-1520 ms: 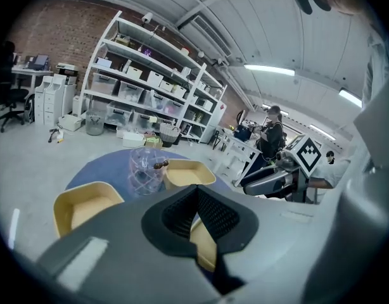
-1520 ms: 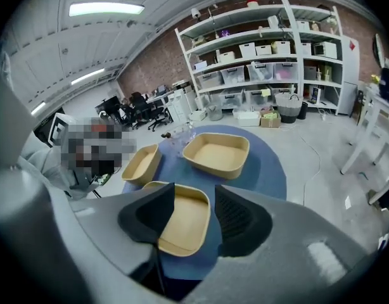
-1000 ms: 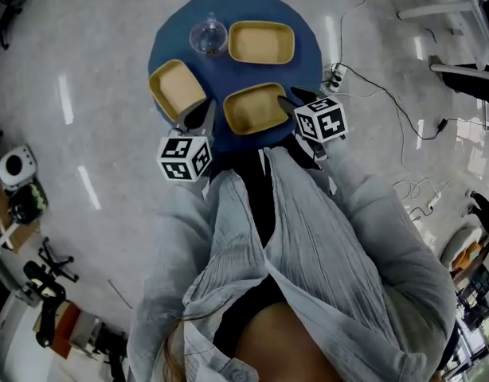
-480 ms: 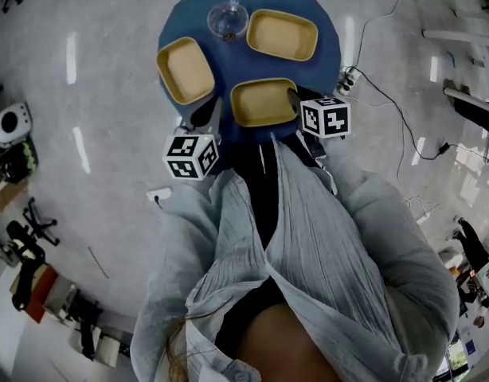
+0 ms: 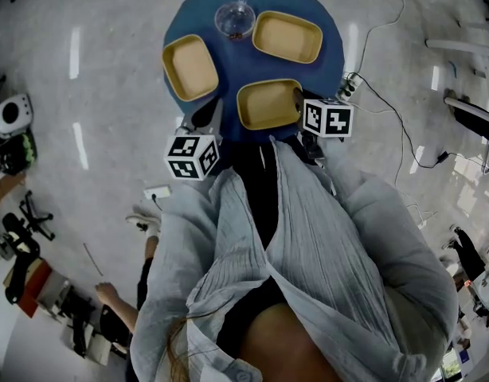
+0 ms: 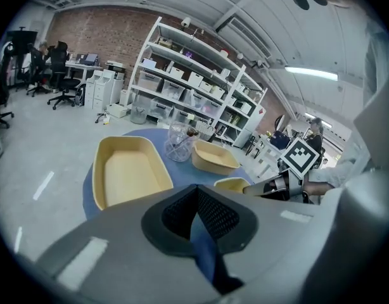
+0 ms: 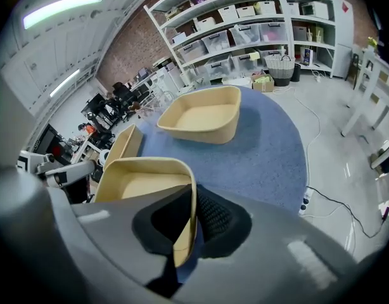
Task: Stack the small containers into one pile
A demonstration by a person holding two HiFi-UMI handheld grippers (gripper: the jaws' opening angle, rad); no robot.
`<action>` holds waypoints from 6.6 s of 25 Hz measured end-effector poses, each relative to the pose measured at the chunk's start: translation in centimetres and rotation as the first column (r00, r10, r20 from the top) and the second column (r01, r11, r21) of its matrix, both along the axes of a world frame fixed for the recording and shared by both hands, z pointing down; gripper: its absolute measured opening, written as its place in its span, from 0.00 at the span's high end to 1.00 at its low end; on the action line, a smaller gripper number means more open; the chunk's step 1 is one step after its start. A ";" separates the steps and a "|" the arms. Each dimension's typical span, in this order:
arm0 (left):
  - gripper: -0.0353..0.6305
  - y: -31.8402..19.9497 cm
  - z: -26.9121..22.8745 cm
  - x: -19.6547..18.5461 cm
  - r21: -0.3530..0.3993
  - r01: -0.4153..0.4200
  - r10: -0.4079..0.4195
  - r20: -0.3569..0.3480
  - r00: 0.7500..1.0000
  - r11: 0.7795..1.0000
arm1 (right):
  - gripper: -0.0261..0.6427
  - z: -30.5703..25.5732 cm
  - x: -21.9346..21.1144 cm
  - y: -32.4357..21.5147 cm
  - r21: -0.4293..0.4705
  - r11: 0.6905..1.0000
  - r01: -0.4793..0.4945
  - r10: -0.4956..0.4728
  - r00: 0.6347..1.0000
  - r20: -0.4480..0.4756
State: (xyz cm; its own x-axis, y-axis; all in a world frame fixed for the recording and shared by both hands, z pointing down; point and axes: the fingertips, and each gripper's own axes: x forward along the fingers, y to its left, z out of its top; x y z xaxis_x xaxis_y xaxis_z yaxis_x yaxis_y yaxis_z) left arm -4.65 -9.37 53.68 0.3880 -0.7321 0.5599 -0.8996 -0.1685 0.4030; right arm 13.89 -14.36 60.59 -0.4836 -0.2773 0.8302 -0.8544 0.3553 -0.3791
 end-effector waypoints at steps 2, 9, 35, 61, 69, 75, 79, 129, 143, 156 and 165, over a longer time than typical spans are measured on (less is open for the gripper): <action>0.93 -0.3 -0.2 0.2 0.007 -0.006 0.006 0.000 1.000 1.000 | 0.94 -0.3 0.0 -0.3 0.007 1.000 -0.006 0.006 1.000 0.004; 0.93 -2.1 -1.3 0.7 0.046 -0.044 0.044 0.019 0.999 0.998 | 0.94 -1.6 0.5 -1.8 0.054 0.998 -0.037 0.036 0.999 0.015; 0.93 -4.8 -3.6 1.4 0.122 -0.116 0.109 0.063 0.992 0.986 | 0.94 -6.0 5.5 -6.5 0.143 0.940 -0.309 0.294 0.949 0.114; 0.93 -3.8 -3.3 1.4 0.069 -0.072 0.067 0.072 0.995 0.995 | 0.94 -4.6 3.1 -15.7 0.101 0.914 -0.394 0.381 0.916 0.127; 0.93 -3.4 -3.2 1.2 0.055 -0.051 0.047 0.070 0.996 0.997 | 0.94 -2.9 3.8 -15.8 0.084 0.910 -0.405 0.399 0.913 0.085; 0.93 -3.3 -2.9 1.0 0.044 -0.043 0.040 0.068 0.997 0.998 | 0.94 -3.2 3.2 -16.2 0.084 0.914 -0.398 0.391 0.916 0.085; 0.93 -3.2 -2.9 1.0 0.045 -0.038 0.035 0.067 0.997 0.998 | 0.94 -3.3 2.7 -16.0 0.077 0.916 -0.394 0.387 0.917 0.093; 0.93 -1.6 -2.8 1.1 0.052 0.140 -0.143 0.055 0.988 0.989 | 0.42 -7.7 3.2 -13.2 0.275 0.927 -0.256 0.206 0.958 0.198; 0.93 1.2 -3.2 -5.8 0.068 0.319 -0.322 0.038 0.946 0.945 | 0.43 -11.8 -8.0 -8.8 0.361 0.933 -0.010 -0.063 0.980 0.191; 0.93 3.2 -2.2 -13.6 0.045 0.313 -0.314 0.029 0.949 0.949 | 0.45 -7.2 -16.9 -4.9 0.237 0.964 0.117 -0.146 0.983 0.110; 0.93 4.8 -0.2 -18.4 -0.003 0.317 -0.316 0.027 0.948 0.949 | 0.59 -3.5 -20.4 -4.2 0.208 0.966 0.154 -0.161 0.987 0.016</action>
